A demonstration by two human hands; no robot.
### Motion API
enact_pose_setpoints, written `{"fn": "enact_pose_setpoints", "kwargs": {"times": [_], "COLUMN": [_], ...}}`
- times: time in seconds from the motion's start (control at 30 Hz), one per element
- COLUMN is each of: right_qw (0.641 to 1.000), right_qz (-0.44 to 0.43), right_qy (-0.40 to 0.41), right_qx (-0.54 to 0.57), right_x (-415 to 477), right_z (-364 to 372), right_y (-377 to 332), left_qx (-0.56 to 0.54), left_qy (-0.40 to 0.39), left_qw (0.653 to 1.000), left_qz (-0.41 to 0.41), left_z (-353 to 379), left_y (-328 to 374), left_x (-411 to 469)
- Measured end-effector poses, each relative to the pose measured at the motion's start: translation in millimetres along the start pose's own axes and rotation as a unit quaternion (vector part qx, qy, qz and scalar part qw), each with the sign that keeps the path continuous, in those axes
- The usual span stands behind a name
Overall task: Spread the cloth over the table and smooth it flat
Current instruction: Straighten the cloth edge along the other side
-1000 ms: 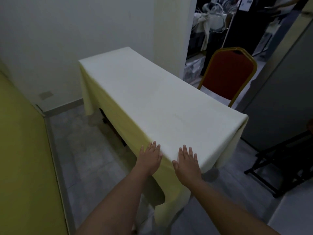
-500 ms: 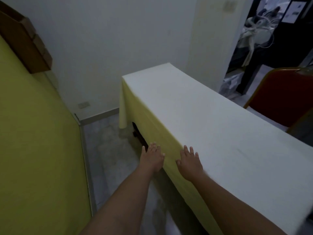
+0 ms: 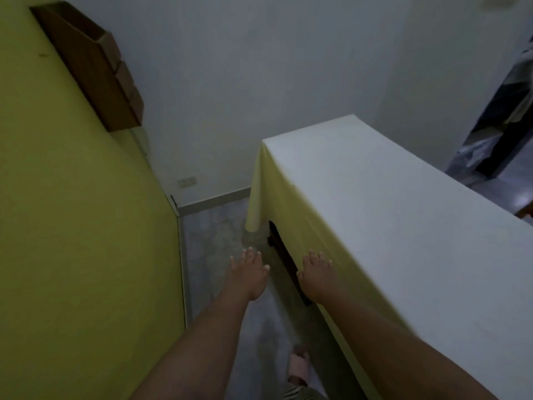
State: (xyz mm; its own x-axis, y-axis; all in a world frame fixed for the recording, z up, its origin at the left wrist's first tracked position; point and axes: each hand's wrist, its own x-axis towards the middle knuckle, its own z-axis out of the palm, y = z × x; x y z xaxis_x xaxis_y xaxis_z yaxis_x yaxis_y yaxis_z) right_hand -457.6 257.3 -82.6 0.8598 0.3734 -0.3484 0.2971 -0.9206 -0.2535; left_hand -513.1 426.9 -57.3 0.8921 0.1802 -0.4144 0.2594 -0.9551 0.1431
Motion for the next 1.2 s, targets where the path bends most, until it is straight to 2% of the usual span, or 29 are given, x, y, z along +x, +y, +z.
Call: {"fn": "enact_pose_setpoints", "kwargs": {"times": [0.37, 0.7, 0.97, 1.2], "right_qw": [0.998, 0.998, 0.993, 0.969], "right_qz": [-0.034, -0.025, 0.102, 0.220], "right_qy": [0.007, 0.001, 0.059, 0.094], "right_qx": [-0.046, -0.055, 0.016, 0.055], "right_x": [186, 359, 496, 575], "right_z": [-82, -122, -163, -202], "right_y": [-64, -138, -179, -150], "left_qx": [-0.047, -0.019, 0.050, 0.101], "left_qy": [0.043, 0.028, 0.005, -0.010], "left_qw": [0.997, 0.998, 0.997, 0.979], "left_qz": [-0.049, -0.048, 0.056, 0.179], "left_z": [-105, -182, -269, -326], "left_y": [-73, -168, -230, -198], "left_x": [157, 309, 475, 603]}}
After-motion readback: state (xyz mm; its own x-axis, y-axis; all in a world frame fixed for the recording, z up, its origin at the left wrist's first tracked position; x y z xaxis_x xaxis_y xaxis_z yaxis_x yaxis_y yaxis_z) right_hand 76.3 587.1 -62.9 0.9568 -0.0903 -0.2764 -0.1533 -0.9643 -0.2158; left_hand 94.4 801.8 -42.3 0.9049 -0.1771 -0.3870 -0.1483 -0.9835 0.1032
